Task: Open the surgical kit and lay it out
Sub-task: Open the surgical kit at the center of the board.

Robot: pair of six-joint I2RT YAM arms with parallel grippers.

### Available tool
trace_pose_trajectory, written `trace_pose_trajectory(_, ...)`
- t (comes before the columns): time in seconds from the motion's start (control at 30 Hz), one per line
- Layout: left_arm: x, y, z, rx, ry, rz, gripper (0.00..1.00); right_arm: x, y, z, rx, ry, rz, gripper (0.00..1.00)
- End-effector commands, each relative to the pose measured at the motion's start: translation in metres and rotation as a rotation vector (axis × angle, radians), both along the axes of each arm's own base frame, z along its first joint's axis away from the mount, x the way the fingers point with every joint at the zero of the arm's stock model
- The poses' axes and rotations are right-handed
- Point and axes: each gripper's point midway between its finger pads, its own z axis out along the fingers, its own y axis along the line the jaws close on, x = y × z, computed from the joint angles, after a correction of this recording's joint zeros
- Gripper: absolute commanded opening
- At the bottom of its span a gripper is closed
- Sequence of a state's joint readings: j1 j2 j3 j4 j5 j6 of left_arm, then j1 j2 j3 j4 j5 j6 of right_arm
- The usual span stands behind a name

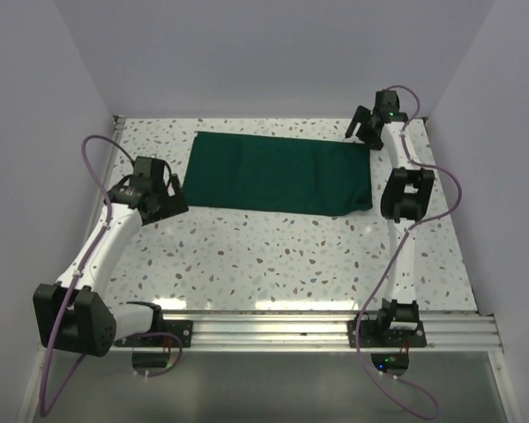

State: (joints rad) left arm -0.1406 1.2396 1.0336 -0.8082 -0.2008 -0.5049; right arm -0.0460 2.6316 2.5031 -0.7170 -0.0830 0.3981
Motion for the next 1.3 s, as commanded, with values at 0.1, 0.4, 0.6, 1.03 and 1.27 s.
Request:
trace_pose_trajectory(0.1, -0.008, -0.001, 0.005, 0.006, -0.004, -0.015, 0.97, 0.011, -0.005, -0.008, -0.036, -0.026, -0.003, 0.81)
trace_pose_trajectory(0.4, -0.002, -0.002, 0.003, 0.011, 0.012, -0.014, 0.96, 0.008, -0.007, -0.020, -0.044, -0.006, -0.011, 0.48)
trace_pose_trajectory(0.6, 0.004, -0.011, -0.003, -0.001, 0.016, -0.021, 0.96, 0.006, -0.011, -0.013, -0.064, -0.010, -0.014, 0.14)
trace_pose_trajectory(1.03, 0.008, -0.014, 0.017, 0.026, -0.028, -0.020, 0.97, -0.002, 0.036, 0.071, 0.088, -0.137, 0.135, 0.00)
trace_pose_trajectory(1.27, 0.016, -0.015, 0.039, 0.018, -0.091, -0.020, 0.97, -0.048, 0.115, 0.132, 0.100, -0.188, 0.371, 0.00)
